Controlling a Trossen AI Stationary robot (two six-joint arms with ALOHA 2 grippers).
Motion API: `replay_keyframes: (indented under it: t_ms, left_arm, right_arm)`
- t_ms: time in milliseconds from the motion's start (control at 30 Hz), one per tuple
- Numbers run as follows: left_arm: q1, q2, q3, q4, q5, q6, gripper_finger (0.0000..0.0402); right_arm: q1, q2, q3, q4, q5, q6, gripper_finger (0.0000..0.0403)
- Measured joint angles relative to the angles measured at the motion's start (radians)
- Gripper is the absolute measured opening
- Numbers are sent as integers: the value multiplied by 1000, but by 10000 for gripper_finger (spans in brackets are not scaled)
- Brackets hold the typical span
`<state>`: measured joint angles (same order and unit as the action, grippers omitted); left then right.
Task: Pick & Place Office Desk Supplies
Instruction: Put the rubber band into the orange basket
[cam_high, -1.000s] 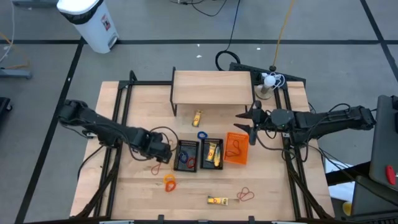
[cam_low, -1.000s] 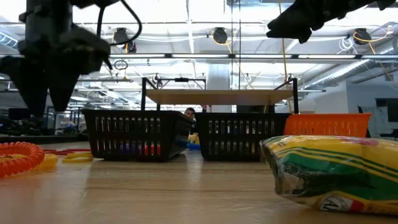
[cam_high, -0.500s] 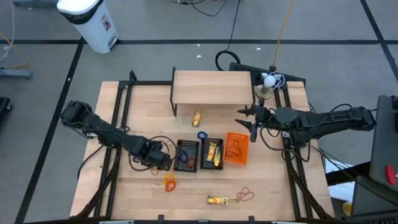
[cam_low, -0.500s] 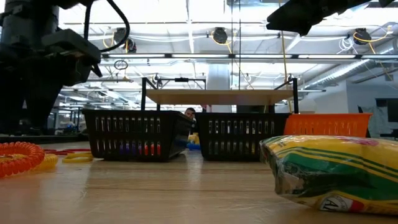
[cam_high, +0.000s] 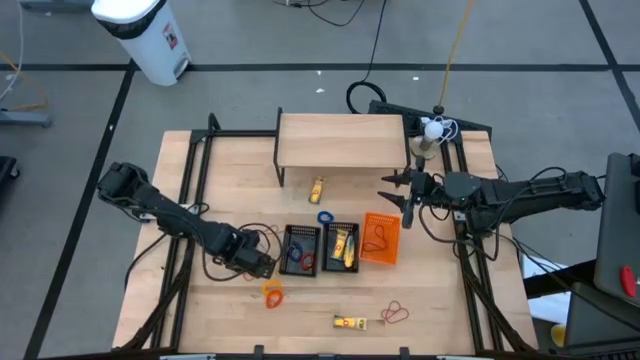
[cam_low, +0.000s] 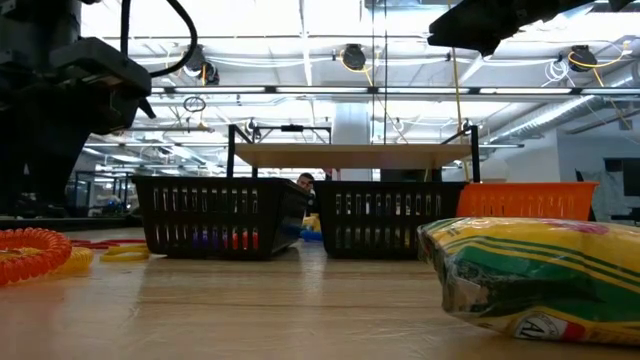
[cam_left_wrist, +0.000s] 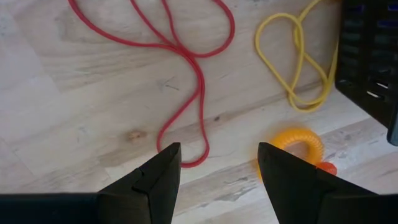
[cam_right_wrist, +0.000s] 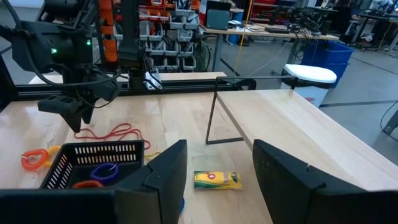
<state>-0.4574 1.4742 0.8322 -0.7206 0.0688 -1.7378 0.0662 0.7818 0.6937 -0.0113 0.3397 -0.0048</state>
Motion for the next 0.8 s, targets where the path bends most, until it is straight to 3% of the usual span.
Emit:
replay_keyframes:
  t_ms: [233, 467, 800]
  left_arm:
    - [-35, 0, 0, 0, -59, 3, 214]
    - [-160, 72, 2, 49, -387, -13, 214]
    - [-305, 244, 5, 38, -561, -117, 214]
  right_arm:
    - [0, 0, 0, 0, 0, 0, 171]
    - [0, 3, 0, -3, -1, 0, 171]
    - [0, 4, 0, -1, 0, 0, 171]
